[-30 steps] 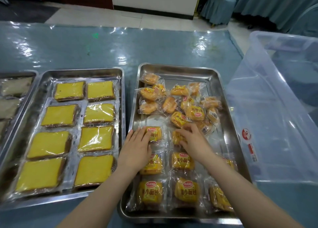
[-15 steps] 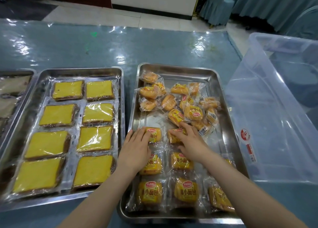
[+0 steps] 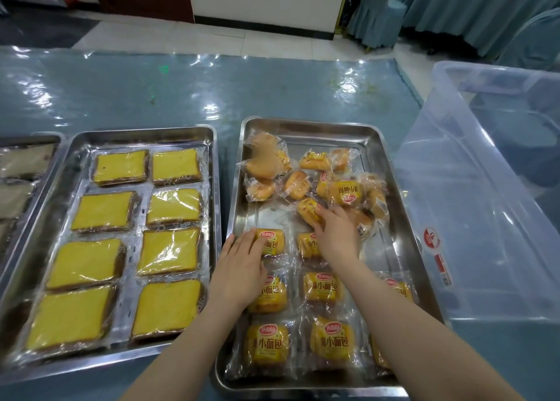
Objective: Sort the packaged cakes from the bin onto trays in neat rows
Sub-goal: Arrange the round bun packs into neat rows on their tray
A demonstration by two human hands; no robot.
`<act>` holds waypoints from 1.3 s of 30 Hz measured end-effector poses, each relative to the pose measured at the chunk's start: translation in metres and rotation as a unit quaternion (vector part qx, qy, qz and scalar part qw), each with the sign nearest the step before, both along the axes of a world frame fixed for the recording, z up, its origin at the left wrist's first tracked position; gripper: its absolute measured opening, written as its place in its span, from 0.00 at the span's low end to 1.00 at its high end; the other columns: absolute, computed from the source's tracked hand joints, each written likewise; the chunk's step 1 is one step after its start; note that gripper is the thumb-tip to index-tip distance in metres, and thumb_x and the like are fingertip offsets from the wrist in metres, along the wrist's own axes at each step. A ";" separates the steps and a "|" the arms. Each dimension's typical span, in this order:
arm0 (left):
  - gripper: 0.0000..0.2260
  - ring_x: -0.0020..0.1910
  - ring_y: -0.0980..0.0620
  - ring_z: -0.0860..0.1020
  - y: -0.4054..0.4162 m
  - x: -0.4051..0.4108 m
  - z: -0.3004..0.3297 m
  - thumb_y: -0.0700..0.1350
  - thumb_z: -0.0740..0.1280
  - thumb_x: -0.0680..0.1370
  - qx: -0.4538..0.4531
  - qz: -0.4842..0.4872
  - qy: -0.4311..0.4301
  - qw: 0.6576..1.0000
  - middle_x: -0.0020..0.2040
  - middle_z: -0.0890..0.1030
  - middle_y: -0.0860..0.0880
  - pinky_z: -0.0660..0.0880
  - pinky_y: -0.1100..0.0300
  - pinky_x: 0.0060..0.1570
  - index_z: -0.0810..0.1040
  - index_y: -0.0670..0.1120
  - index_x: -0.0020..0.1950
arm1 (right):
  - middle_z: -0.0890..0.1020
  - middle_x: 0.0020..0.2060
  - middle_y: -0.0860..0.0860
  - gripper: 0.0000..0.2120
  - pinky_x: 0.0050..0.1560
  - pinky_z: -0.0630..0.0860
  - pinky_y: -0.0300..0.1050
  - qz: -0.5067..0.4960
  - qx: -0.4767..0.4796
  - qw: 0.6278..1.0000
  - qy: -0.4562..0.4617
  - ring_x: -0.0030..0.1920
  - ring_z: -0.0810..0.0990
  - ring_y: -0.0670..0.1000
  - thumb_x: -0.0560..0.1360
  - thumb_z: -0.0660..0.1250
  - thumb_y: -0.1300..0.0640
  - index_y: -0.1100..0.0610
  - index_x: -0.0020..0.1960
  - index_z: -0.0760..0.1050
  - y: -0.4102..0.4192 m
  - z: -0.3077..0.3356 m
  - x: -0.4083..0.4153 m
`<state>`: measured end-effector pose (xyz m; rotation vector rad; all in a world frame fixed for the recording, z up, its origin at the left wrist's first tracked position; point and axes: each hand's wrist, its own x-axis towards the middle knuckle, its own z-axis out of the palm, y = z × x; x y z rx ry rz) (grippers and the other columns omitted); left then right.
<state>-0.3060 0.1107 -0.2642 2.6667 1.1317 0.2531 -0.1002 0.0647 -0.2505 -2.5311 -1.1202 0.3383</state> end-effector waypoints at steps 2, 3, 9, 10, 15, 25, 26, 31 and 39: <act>0.22 0.72 0.51 0.63 0.000 0.000 0.000 0.48 0.60 0.77 -0.003 0.000 -0.002 1.000 0.73 0.66 0.48 0.42 0.56 0.71 0.65 0.49 0.70 | 0.76 0.60 0.48 0.15 0.51 0.70 0.42 -0.012 0.055 0.998 0.019 0.57 0.74 0.50 0.80 0.61 0.53 0.52 0.66 0.75 -0.001 0.005 0.003; 0.21 0.72 0.51 0.63 0.000 0.000 0.000 0.48 0.60 0.77 -0.002 0.000 0.000 1.000 0.72 0.66 0.48 0.42 0.55 0.71 0.65 0.50 0.70 | 0.78 0.59 0.48 0.15 0.51 0.69 0.41 -0.012 0.086 0.996 0.020 0.56 0.75 0.50 0.80 0.61 0.54 0.53 0.65 0.76 -0.004 0.007 0.005; 0.21 0.70 0.51 0.65 0.000 0.000 -0.001 0.47 0.61 0.76 0.004 0.002 0.003 1.000 0.71 0.68 0.48 0.45 0.55 0.71 0.67 0.49 0.69 | 0.80 0.57 0.45 0.15 0.51 0.70 0.37 -0.056 0.151 0.985 0.055 0.54 0.77 0.46 0.79 0.62 0.55 0.49 0.64 0.76 -0.069 0.017 0.032; 0.21 0.70 0.51 0.65 0.000 0.000 -0.001 0.47 0.61 0.76 0.004 0.002 0.002 1.000 0.71 0.68 0.48 0.45 0.54 0.72 0.67 0.49 0.69 | 0.80 0.58 0.45 0.15 0.51 0.72 0.39 -0.064 0.117 0.991 0.023 0.54 0.77 0.47 0.80 0.60 0.54 0.46 0.65 0.75 -0.083 0.016 0.038; 0.22 0.71 0.52 0.63 0.000 0.000 -0.001 0.48 0.59 0.77 0.012 -0.001 0.024 1.000 0.73 0.66 0.48 0.43 0.55 0.72 0.64 0.49 0.71 | 0.72 0.68 0.43 0.18 0.66 0.66 0.47 -0.060 -0.057 0.997 0.003 0.67 0.69 0.50 0.80 0.58 0.59 0.44 0.66 0.73 -0.131 0.007 0.060; 0.24 0.73 0.53 0.59 -0.001 0.001 0.002 0.48 0.58 0.78 0.010 -0.003 0.044 0.999 0.74 0.62 0.49 0.44 0.53 0.74 0.61 0.49 0.74 | 0.35 0.74 0.47 0.31 0.72 0.40 0.59 0.157 -0.183 0.970 -0.029 0.73 0.31 0.54 0.79 0.49 0.39 0.44 0.77 0.40 -0.113 -0.019 0.039; 0.24 0.73 0.53 0.60 -0.001 0.001 0.002 0.48 0.58 0.78 0.009 -0.003 0.044 0.999 0.74 0.62 0.49 0.45 0.52 0.74 0.61 0.49 0.74 | 0.31 0.73 0.47 0.31 0.72 0.36 0.60 0.169 -0.201 0.965 -0.019 0.72 0.28 0.55 0.79 0.47 0.38 0.43 0.76 0.37 -0.110 -0.020 0.042; 0.23 0.72 0.53 0.61 -0.001 0.002 0.003 0.48 0.58 0.78 0.011 -0.005 0.048 0.999 0.74 0.63 0.49 0.44 0.53 0.74 0.62 0.49 0.73 | 0.28 0.72 0.45 0.33 0.67 0.30 0.58 0.187 -0.244 0.950 0.049 0.70 0.24 0.53 0.79 0.50 0.37 0.41 0.76 0.36 -0.104 -0.015 0.054; 0.23 0.72 0.53 0.60 -0.002 0.001 0.004 0.49 0.57 0.78 -0.003 -0.003 0.037 0.999 0.75 0.62 0.49 0.45 0.54 0.74 0.62 0.49 0.74 | 0.69 0.70 0.47 0.22 0.67 0.68 0.54 0.052 -0.027 0.998 0.001 0.70 0.67 0.52 0.77 0.63 0.51 0.48 0.70 0.67 -0.062 0.002 0.056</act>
